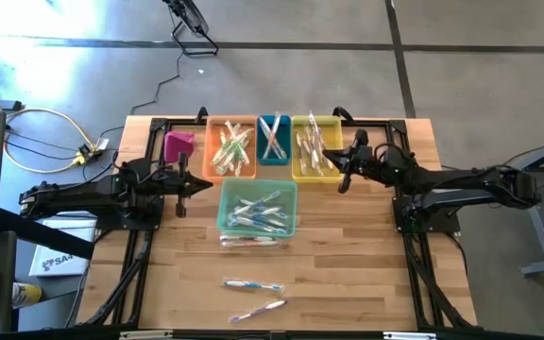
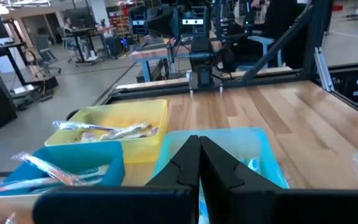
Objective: Pick & Place Toothbrushes
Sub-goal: Put the orange toothbrush into the blue bin
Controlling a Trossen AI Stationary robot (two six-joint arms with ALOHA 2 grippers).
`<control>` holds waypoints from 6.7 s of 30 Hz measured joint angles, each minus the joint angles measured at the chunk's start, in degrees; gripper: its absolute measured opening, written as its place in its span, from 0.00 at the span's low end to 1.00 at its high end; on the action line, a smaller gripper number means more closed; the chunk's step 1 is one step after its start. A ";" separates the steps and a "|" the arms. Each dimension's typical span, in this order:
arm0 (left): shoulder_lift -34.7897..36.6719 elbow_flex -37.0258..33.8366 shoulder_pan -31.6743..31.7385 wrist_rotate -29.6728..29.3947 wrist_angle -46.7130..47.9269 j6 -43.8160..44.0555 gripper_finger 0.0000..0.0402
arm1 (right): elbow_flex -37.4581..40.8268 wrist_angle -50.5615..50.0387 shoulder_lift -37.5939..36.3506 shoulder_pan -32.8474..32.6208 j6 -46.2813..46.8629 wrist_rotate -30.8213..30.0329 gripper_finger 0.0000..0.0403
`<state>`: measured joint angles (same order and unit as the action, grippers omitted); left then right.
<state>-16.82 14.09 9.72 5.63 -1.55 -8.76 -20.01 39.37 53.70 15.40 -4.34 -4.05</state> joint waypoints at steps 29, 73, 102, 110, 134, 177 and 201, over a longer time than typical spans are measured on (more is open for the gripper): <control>-0.28 0.04 0.02 -4.75 -1.57 -11.61 0.00 | -16.90 -16.01 12.26 -17.78 -4.85 -20.35 0.01; -0.31 0.13 0.02 -5.81 2.15 9.50 0.00 | -64.04 -50.01 59.39 -36.67 22.16 -19.15 0.00; -0.31 0.11 0.02 -5.84 2.15 9.28 0.00 | -72.78 -61.02 71.47 -37.77 28.70 -23.65 0.01; -0.31 0.11 0.02 -5.85 2.15 9.23 0.00 | -72.76 -60.99 71.47 -38.31 30.16 -19.90 0.21; -0.28 0.04 0.00 -5.84 2.15 9.17 0.00 | -72.67 -59.87 77.56 -37.44 29.59 -27.66 0.37; -0.30 0.04 0.01 -5.86 2.56 9.08 0.00 | -72.72 -59.13 76.44 -36.30 28.48 -9.73 0.06; -0.29 0.07 0.01 -5.86 2.56 9.08 0.00 | -72.67 -62.40 63.57 -35.35 24.60 -17.83 0.04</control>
<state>-17.11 14.16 9.72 -0.23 1.02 0.32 -92.68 -23.04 117.27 -19.95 20.26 -21.88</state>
